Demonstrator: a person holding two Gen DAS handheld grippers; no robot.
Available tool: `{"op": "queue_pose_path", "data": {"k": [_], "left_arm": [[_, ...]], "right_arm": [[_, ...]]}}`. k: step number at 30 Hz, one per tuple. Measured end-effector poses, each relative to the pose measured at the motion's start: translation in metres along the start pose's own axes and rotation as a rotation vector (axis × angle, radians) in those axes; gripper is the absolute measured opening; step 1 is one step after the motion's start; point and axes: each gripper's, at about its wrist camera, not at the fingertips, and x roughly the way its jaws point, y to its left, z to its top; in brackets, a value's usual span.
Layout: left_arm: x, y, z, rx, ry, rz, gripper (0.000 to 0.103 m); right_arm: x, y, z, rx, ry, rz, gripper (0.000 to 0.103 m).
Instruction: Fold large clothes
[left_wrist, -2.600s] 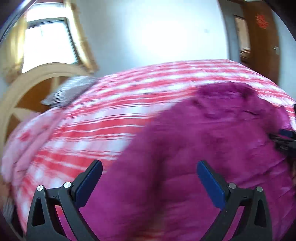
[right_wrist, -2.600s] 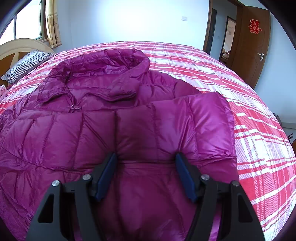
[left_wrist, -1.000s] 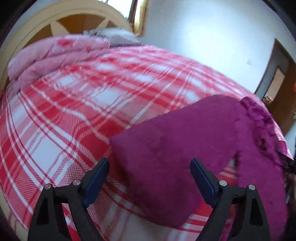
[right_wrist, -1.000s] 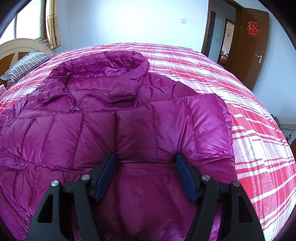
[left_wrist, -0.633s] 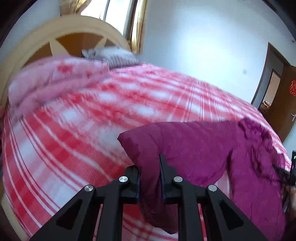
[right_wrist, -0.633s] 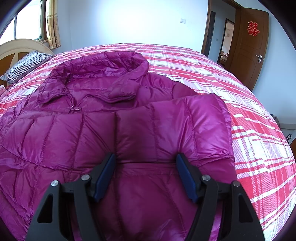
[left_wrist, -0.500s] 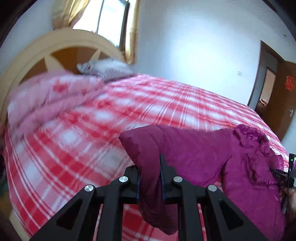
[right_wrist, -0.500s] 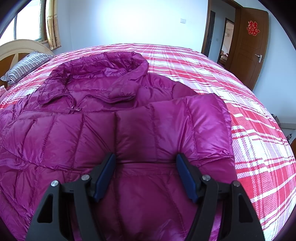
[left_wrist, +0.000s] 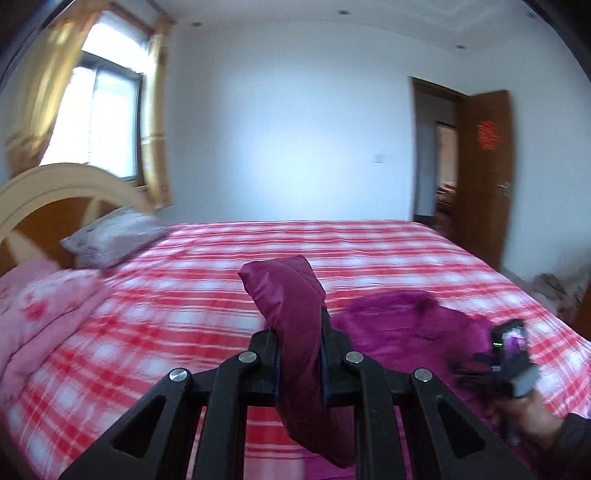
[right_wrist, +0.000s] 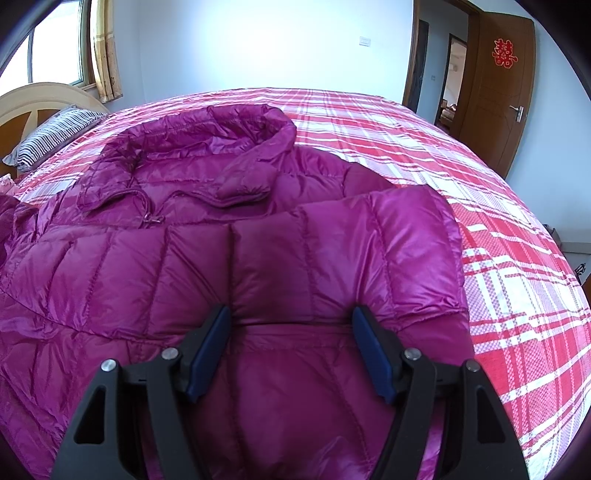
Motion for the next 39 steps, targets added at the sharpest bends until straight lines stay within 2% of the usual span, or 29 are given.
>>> {"op": "queue_pose_path", "data": {"k": [4,7,12,18,21,22,24,25,26,27,29,32,35,37,39], "left_arm": [[0.022,-0.056,-0.014,0.084,0.029,-0.07,0.015],[0.044,-0.087,-0.03,0.102,0.073,-0.114,0.015],[0.084,-0.129,-0.059,0.136,0.137,-0.122,0.015],[0.111,-0.166,-0.083,0.14,0.209,-0.156,0.018],[0.105,-0.176,-0.083,0.15,0.219,-0.194,0.026],[0.097,-0.179,-0.08,0.16,0.198,-0.216,0.032],[0.076,-0.182,-0.073,0.183,0.128,-0.24,0.054],[0.065,-0.18,-0.069,0.195,0.086,-0.236,0.077],[0.055,-0.177,-0.065,0.206,0.041,-0.219,0.091],[0.049,-0.173,-0.062,0.212,0.002,-0.198,0.091],[0.053,-0.162,-0.061,0.218,-0.004,-0.157,0.091],[0.097,-0.13,-0.072,0.204,0.091,-0.017,0.091],[0.159,-0.097,-0.099,0.177,0.27,0.109,0.091],[0.179,-0.084,-0.116,0.166,0.332,0.154,0.091],[0.189,-0.075,-0.12,0.107,0.38,0.138,0.091]], "right_arm": [[-0.001,-0.001,0.0,0.005,-0.002,0.009,0.073],[-0.001,-0.002,-0.001,0.007,-0.003,0.012,0.073],[0.0,-0.002,-0.001,0.01,-0.005,0.017,0.073],[0.0,-0.002,-0.001,0.011,-0.004,0.018,0.073],[0.0,-0.002,-0.001,0.013,-0.005,0.019,0.073],[0.0,-0.003,-0.001,0.013,-0.005,0.02,0.073],[0.0,-0.003,-0.001,0.014,-0.005,0.021,0.074],[0.0,-0.003,-0.001,0.014,-0.005,0.021,0.074],[0.0,-0.003,-0.001,0.014,-0.005,0.021,0.074],[0.0,-0.002,-0.001,0.014,-0.005,0.021,0.074],[0.0,-0.003,-0.001,0.014,-0.005,0.021,0.074],[0.0,-0.003,-0.001,0.013,-0.005,0.02,0.074],[0.0,-0.003,-0.001,0.014,-0.005,0.022,0.074],[0.0,-0.003,-0.001,0.015,-0.006,0.023,0.074],[-0.001,-0.004,-0.001,0.021,-0.008,0.031,0.074]]}}
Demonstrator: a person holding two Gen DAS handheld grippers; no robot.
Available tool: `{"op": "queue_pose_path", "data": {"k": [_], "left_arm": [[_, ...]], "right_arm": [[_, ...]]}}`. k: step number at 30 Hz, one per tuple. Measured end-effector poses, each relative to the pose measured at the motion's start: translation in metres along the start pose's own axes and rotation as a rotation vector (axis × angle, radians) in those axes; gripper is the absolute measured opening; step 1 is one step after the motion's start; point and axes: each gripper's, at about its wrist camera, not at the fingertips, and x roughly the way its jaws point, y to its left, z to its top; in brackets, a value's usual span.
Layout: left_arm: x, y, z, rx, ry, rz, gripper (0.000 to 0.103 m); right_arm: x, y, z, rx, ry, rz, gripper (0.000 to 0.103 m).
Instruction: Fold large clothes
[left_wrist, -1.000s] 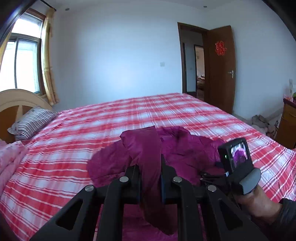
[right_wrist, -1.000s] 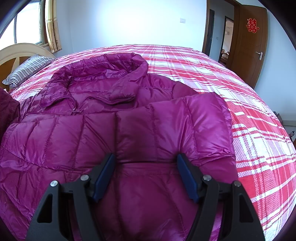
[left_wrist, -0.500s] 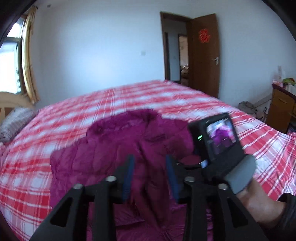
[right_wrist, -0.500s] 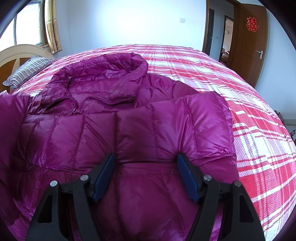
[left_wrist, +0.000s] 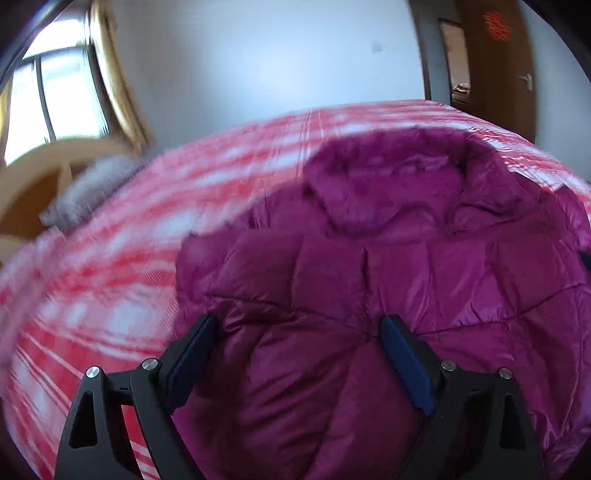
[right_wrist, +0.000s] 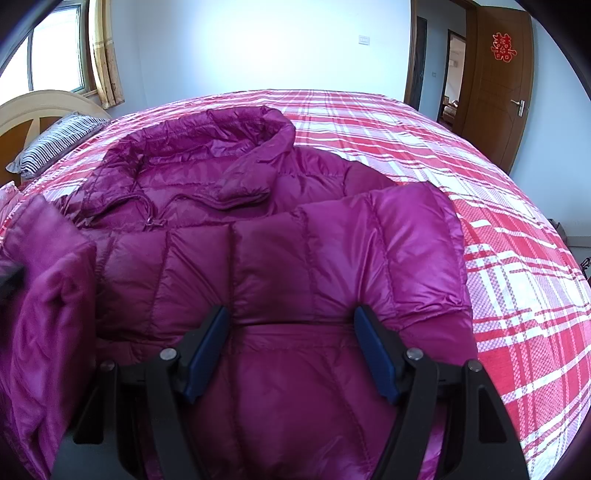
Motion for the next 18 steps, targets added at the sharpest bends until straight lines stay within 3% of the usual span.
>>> {"op": "queue_pose_path", "data": {"k": [4,6,8,10,13,15,18], "left_arm": [[0.0,-0.009,-0.005,0.021,-0.024,0.043,0.093],[0.001,-0.011,-0.006,0.021,-0.027,0.047,0.093],[0.0,-0.012,-0.007,0.016,-0.028,0.041,0.093],[0.001,-0.009,-0.007,0.013,-0.026,0.036,0.093],[0.004,-0.01,-0.006,0.012,-0.019,0.033,0.093],[0.004,-0.01,-0.007,0.011,-0.021,0.033,0.093],[0.004,-0.01,-0.007,0.011,-0.022,0.033,0.093]], "right_arm": [[-0.012,-0.013,-0.001,0.07,-0.04,0.053,0.073],[-0.025,-0.023,-0.001,0.123,-0.071,0.039,0.072],[-0.05,-0.027,0.0,0.159,-0.128,-0.008,0.072],[-0.076,-0.022,0.005,0.168,-0.189,0.021,0.072],[-0.1,0.009,0.018,0.107,-0.212,0.131,0.069],[-0.099,0.04,0.025,0.035,-0.18,0.215,0.062],[-0.085,0.074,0.025,-0.042,-0.134,0.265,0.05]]}}
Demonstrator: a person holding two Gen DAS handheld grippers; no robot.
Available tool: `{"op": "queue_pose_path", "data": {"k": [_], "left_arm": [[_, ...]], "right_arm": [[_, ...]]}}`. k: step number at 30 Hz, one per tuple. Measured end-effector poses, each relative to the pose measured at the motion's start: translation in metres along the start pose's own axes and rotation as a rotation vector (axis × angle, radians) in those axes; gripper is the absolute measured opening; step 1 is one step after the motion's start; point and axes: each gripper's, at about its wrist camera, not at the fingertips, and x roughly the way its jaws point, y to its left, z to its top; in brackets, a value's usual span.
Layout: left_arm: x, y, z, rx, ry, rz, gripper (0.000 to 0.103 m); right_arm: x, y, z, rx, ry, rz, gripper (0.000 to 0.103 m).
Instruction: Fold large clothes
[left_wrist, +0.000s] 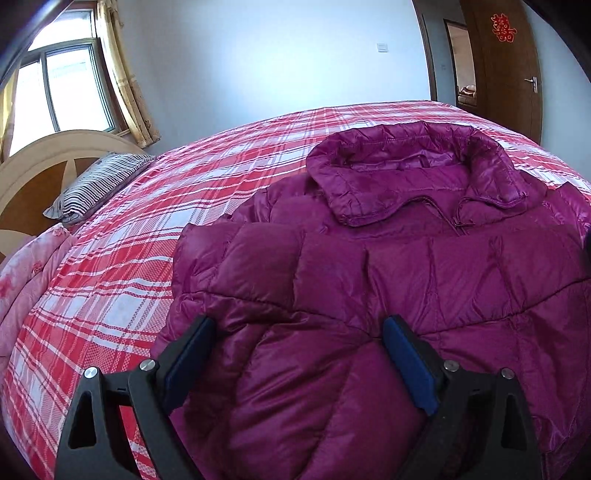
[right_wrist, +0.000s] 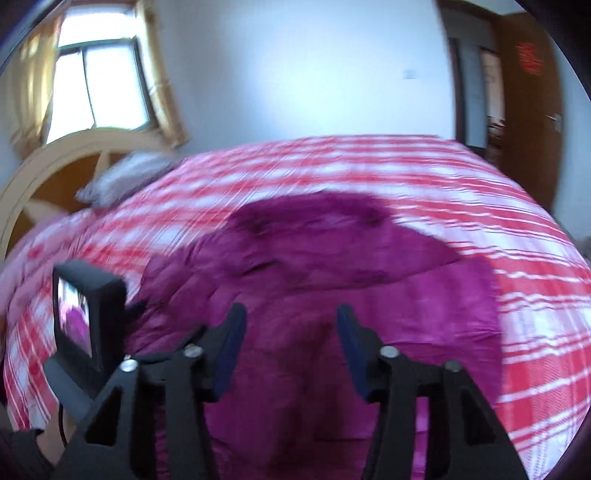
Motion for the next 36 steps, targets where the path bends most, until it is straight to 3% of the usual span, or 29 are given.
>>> {"op": "queue_pose_path", "data": {"k": [3,8,17,21,23,27,30,36], "left_arm": [[0.001,0.0,0.0,0.0,0.003,-0.002,0.093],[0.002,0.0,-0.001,0.0,0.007,-0.009,0.093],[-0.009,0.001,0.007,0.002,-0.012,-0.002,0.094],[-0.035,0.013,0.03,-0.066,-0.108,-0.109,0.094],[-0.032,0.009,0.039,-0.041,-0.122,-0.122,0.094],[0.02,-0.005,0.033,0.065,0.021,-0.02,0.094],[0.033,0.002,0.026,0.016,0.057,-0.06,0.095],[0.042,0.003,0.023,-0.002,0.095,-0.054,0.102]], "right_arm": [[0.024,0.01,-0.01,-0.016,0.06,0.001,0.048],[0.043,-0.007,-0.032,0.009,0.13,-0.027,0.048],[0.049,-0.013,-0.048,0.006,0.153,-0.032,0.049],[0.049,-0.015,-0.05,0.014,0.144,-0.029,0.049],[0.05,-0.014,-0.05,0.011,0.142,-0.033,0.049],[0.05,-0.015,-0.05,0.018,0.146,-0.024,0.049],[0.05,-0.014,-0.05,0.013,0.147,-0.028,0.049],[0.053,-0.013,-0.049,-0.003,0.154,-0.04,0.05]]}}
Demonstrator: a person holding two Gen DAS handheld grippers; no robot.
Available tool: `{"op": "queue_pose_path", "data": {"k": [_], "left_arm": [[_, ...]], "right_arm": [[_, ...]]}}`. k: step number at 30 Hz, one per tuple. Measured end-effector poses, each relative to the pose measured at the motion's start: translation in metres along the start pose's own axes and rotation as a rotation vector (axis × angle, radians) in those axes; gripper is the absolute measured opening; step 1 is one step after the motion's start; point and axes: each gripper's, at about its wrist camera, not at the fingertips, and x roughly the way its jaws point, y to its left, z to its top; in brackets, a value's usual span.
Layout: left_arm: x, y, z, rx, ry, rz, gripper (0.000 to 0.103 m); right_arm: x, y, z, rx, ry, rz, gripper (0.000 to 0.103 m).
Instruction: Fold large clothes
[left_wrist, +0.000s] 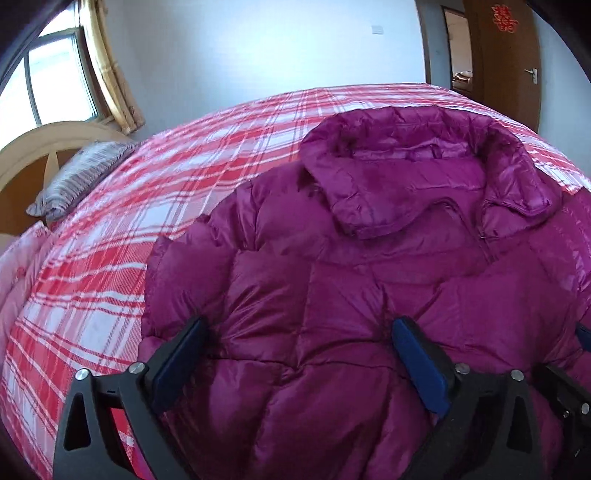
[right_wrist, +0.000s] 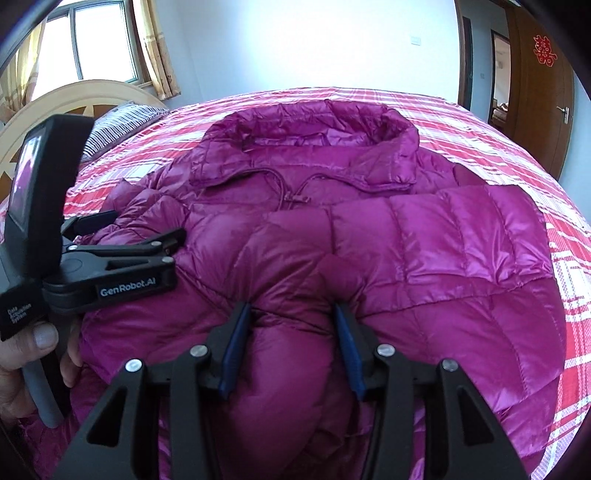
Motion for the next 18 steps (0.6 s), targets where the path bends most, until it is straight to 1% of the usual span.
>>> {"op": "queue_pose_path", "data": {"k": [3,6,10,14,16,18], "left_arm": [[0.003,0.005,-0.001,-0.024,0.015,-0.03,0.102],[0.004,0.007,-0.003,-0.033,0.017,-0.042,0.102],[0.004,0.008,-0.005,-0.038,0.015,-0.047,0.102],[0.003,0.008,-0.007,-0.037,0.011,-0.045,0.102],[0.003,0.008,-0.007,-0.037,0.011,-0.045,0.102],[0.002,0.007,-0.007,-0.037,0.01,-0.045,0.102]], "right_arm": [[0.001,0.0,0.0,-0.003,0.0,-0.004,0.05],[0.002,0.0,0.0,-0.003,0.001,-0.004,0.051],[0.002,0.001,0.0,-0.006,-0.002,-0.01,0.051],[-0.002,0.004,0.003,-0.037,0.01,-0.028,0.052],[-0.013,0.005,0.007,-0.043,-0.017,-0.041,0.052],[-0.03,0.004,0.014,-0.035,-0.078,-0.048,0.052]]}}
